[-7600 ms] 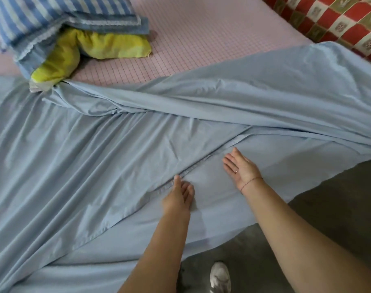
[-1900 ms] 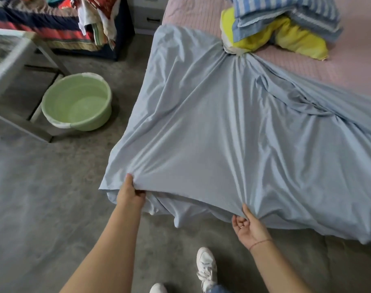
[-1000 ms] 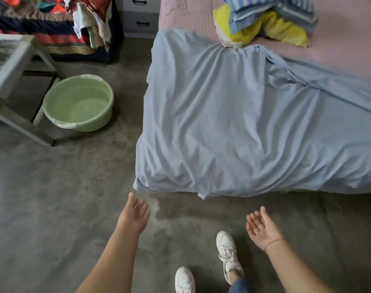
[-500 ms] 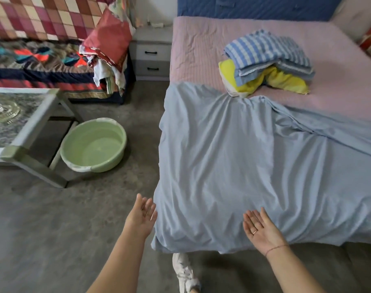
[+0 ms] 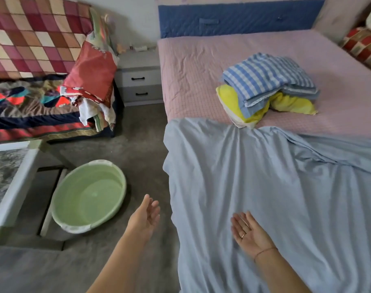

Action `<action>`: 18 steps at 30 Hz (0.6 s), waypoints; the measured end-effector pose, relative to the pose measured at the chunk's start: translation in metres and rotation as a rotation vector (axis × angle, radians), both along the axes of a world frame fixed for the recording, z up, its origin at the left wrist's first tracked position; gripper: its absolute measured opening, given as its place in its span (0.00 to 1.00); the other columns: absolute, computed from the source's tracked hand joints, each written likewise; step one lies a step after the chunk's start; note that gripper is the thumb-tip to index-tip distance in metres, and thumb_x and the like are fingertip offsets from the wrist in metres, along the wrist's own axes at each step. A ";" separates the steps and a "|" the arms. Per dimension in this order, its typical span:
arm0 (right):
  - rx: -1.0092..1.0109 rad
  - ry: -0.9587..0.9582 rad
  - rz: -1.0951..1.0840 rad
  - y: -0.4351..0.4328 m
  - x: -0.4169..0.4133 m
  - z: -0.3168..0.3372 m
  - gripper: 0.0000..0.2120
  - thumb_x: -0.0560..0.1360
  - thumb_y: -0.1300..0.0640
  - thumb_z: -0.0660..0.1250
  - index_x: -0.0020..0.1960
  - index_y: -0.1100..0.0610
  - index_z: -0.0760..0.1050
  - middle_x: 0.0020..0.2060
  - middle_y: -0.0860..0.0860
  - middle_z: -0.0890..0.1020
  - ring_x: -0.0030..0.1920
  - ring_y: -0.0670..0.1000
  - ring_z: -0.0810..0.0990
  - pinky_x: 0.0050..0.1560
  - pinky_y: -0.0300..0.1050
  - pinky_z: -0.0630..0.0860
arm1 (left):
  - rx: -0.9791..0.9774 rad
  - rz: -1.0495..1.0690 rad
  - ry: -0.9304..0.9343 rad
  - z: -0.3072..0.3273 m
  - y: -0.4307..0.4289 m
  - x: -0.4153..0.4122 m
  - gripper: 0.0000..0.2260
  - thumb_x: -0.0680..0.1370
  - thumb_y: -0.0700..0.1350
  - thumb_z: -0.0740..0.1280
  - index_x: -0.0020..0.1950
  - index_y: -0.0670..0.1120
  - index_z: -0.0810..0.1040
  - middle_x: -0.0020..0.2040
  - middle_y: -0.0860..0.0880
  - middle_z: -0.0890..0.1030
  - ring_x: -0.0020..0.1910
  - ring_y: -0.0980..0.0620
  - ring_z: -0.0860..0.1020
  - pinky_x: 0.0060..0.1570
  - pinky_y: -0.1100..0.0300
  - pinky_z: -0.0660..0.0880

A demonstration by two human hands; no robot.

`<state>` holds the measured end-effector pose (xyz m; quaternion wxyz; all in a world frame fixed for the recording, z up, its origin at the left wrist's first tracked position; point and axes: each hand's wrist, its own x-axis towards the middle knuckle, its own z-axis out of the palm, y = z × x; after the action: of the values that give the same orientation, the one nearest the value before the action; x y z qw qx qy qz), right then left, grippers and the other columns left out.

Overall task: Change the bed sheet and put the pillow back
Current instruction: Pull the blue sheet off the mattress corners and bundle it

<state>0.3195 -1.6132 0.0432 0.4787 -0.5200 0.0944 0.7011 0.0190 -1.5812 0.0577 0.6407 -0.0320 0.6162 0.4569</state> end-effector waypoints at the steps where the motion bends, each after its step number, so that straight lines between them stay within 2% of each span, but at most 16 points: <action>1: 0.002 -0.008 -0.009 0.011 -0.010 0.001 0.10 0.78 0.52 0.64 0.53 0.58 0.75 0.53 0.54 0.80 0.53 0.51 0.78 0.40 0.44 0.82 | -0.009 -0.026 0.010 -0.002 0.012 -0.009 0.08 0.78 0.53 0.67 0.47 0.49 0.77 0.42 0.51 0.81 0.44 0.53 0.79 0.46 0.59 0.72; 3: -0.008 -0.014 -0.033 0.034 -0.029 0.000 0.09 0.79 0.52 0.63 0.53 0.57 0.75 0.52 0.53 0.80 0.52 0.51 0.78 0.44 0.45 0.81 | -0.024 -0.083 0.039 -0.003 0.041 -0.026 0.09 0.78 0.54 0.67 0.48 0.49 0.77 0.43 0.51 0.81 0.43 0.54 0.79 0.43 0.60 0.72; 6: -0.021 -0.026 -0.070 0.062 -0.061 -0.002 0.10 0.79 0.51 0.63 0.55 0.56 0.74 0.53 0.52 0.80 0.54 0.51 0.77 0.60 0.48 0.71 | -0.033 -0.175 0.066 -0.005 0.087 -0.052 0.08 0.79 0.53 0.67 0.48 0.49 0.77 0.43 0.51 0.81 0.41 0.54 0.78 0.40 0.61 0.72; 8: -0.034 -0.036 -0.096 0.083 -0.086 -0.004 0.11 0.79 0.51 0.64 0.56 0.56 0.75 0.54 0.52 0.79 0.58 0.51 0.75 0.65 0.49 0.68 | -0.019 -0.242 0.088 -0.003 0.119 -0.068 0.08 0.79 0.53 0.66 0.49 0.49 0.78 0.44 0.51 0.81 0.40 0.55 0.78 0.40 0.61 0.72; 11: -0.068 -0.052 -0.123 0.115 -0.122 -0.008 0.11 0.78 0.49 0.65 0.55 0.55 0.75 0.53 0.51 0.79 0.61 0.51 0.73 0.65 0.49 0.68 | 0.002 -0.313 0.154 -0.005 0.170 -0.088 0.09 0.79 0.53 0.66 0.52 0.48 0.78 0.46 0.52 0.81 0.42 0.56 0.77 0.42 0.61 0.72; 13: -0.059 -0.051 -0.141 0.138 -0.141 -0.010 0.11 0.78 0.49 0.64 0.56 0.55 0.75 0.54 0.51 0.79 0.62 0.51 0.73 0.64 0.50 0.68 | 0.004 -0.367 0.206 -0.006 0.204 -0.094 0.11 0.78 0.53 0.67 0.55 0.48 0.78 0.48 0.52 0.82 0.46 0.54 0.79 0.48 0.60 0.73; 15: -0.047 -0.047 -0.171 0.163 -0.154 -0.012 0.13 0.79 0.49 0.62 0.59 0.56 0.74 0.55 0.52 0.78 0.62 0.52 0.72 0.65 0.50 0.67 | 0.008 -0.411 0.235 -0.011 0.238 -0.096 0.11 0.78 0.52 0.68 0.57 0.48 0.78 0.50 0.51 0.82 0.51 0.53 0.79 0.53 0.58 0.73; 18: -0.045 -0.034 -0.218 0.209 -0.167 -0.015 0.16 0.79 0.50 0.63 0.63 0.57 0.72 0.54 0.53 0.78 0.62 0.52 0.72 0.64 0.50 0.67 | 0.027 -0.475 0.258 -0.020 0.294 -0.092 0.13 0.78 0.52 0.68 0.58 0.48 0.78 0.52 0.50 0.83 0.54 0.52 0.79 0.54 0.56 0.73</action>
<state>0.1524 -1.4044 0.0284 0.5420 -0.5289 0.1580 0.6337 -0.0730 -1.2868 0.0381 0.6465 0.1805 0.6768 0.3024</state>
